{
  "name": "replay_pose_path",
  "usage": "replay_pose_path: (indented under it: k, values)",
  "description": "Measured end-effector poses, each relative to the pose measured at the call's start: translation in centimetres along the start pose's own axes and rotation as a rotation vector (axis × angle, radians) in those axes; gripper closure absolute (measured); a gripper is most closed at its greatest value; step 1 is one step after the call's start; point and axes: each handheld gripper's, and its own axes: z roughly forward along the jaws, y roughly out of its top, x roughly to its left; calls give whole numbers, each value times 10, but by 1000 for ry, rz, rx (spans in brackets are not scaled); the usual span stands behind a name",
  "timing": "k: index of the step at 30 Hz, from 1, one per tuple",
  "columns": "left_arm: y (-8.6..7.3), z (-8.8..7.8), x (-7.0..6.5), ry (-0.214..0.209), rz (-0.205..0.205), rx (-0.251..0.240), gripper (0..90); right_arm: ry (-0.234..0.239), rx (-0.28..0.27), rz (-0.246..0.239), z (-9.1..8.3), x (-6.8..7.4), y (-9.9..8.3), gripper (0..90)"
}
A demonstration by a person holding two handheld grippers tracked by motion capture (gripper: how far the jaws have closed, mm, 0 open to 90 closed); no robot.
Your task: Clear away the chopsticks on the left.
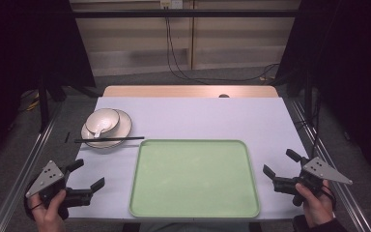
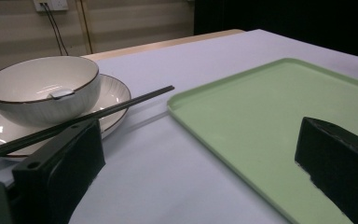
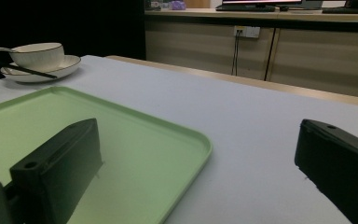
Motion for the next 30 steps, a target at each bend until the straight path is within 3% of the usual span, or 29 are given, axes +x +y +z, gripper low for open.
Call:
replay_pose_path:
  k: [2, 4, 8, 9, 10, 12, 13, 15, 20, 21, 25, 27, 30]
  values:
    - [0, 0, 5, -19, -5, 10, 13, -2, 3, 1, 0, 0, 0, 0]
    - [0, 1, 13, -5, 22, 29, 19, -3, -3, 2, 1, 1, 0, 2]
    - [-1, 6, 31, -16, 24, 67, 22, 3, 2, 0, 1, 0, 0, 5]
    - [-1, 9, 39, -11, 52, 83, 29, 3, 2, -1, 1, 0, 0, 5]
    - [-1, 9, 39, -11, 52, 83, 29, 4, 4, -1, 1, 0, 0, 5]
    - [0, 15, 52, -42, 38, 104, 39, 4, 6, 0, 1, 1, 0, 5]
    - [2, 17, 56, -18, 67, 124, 41, 3, 5, 1, 2, 1, 0, 5]
    - [4, 20, 63, -55, 60, 140, 42, 6, 4, -2, 2, 1, 0, 6]
    - [13, 29, 76, -66, 74, 167, 45, 5, 5, -1, 2, 1, 0, 5]
    - [16, 32, 83, -59, 71, 149, 49, 2, 8, 3, 2, 1, 0, 5]
    - [20, 37, 96, -29, 78, 161, 60, 2, 9, 0, 2, 1, -1, 5]
    - [20, 45, 105, -28, 101, 192, 73, 6, 13, -3, 2, 1, -1, 5]
    - [17, 49, 109, -33, 91, 189, 69, 9, 11, -3, 2, 1, -1, 5]
